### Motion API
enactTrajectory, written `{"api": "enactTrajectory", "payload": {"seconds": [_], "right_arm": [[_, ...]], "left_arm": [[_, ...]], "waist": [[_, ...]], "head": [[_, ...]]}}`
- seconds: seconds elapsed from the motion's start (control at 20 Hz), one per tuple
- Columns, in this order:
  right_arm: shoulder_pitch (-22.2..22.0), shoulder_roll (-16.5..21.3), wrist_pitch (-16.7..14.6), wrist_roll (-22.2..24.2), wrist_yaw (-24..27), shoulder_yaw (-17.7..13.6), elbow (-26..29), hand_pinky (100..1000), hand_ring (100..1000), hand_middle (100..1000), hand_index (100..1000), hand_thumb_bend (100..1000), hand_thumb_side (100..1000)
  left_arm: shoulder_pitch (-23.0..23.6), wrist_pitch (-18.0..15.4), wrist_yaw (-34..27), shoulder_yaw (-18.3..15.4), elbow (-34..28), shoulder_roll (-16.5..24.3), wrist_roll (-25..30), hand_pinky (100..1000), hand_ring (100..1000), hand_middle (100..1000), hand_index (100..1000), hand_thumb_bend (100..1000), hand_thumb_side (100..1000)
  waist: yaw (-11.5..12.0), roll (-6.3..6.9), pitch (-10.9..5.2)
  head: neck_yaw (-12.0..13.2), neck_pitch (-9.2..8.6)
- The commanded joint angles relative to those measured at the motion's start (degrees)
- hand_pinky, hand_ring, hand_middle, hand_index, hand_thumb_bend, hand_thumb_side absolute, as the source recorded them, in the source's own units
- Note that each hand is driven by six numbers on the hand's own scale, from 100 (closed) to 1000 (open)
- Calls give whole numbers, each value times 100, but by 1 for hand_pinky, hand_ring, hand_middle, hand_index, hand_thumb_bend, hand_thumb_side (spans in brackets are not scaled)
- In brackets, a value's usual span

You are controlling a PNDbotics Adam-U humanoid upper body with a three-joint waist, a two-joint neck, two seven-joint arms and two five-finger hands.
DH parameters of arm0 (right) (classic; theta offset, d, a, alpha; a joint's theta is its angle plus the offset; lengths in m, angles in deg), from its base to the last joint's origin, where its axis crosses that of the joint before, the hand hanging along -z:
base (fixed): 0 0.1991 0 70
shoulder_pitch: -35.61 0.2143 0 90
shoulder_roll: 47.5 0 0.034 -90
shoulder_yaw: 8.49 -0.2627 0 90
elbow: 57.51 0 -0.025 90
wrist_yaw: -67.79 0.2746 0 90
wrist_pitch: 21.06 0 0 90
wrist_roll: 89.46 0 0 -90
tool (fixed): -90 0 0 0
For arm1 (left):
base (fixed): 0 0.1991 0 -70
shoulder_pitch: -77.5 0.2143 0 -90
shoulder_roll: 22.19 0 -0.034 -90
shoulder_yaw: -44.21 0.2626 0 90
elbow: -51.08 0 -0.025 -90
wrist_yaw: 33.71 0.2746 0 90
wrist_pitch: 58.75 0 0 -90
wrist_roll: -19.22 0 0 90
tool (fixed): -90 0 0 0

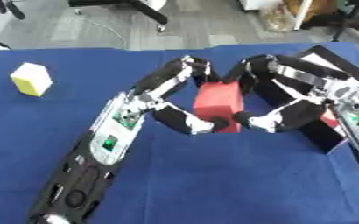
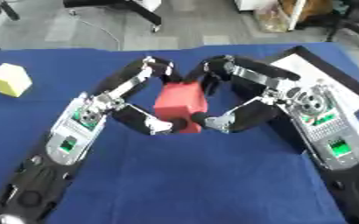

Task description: Pick up the objects with one hand, pass them to the other hand, and then place them into the box on the other side of the table.

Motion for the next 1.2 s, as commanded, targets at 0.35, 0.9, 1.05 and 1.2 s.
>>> {"api": "enactTrajectory", "payload": {"seconds": [0.35,0.9,1.05,1.2], "right_arm": [[60,136,54,55,126,35,66,649,673,687,744,308,349],[31,142,64,85,165,29,121,693,747,838,901,365,481],[27,145,54,114,167,23,133,697,753,848,908,365,480],[29,155,50,119,160,18,140,699,754,850,909,363,475]], "left_arm": [[-154,-18,247,-55,21,-18,-147,576,476,507,630,395,433],[-203,277,498,-96,5,-49,-351,572,476,507,629,409,437],[-209,296,502,-89,-8,-47,-357,572,476,507,629,414,439],[-210,318,519,-86,-4,-44,-347,571,476,507,629,421,441]], "waist": [[3,-117,-167],[16,-140,-165],[19,-140,-166],[22,-141,-167]], "head": [[-8,31],[-15,31],[-15,31],[-17,31]]}}
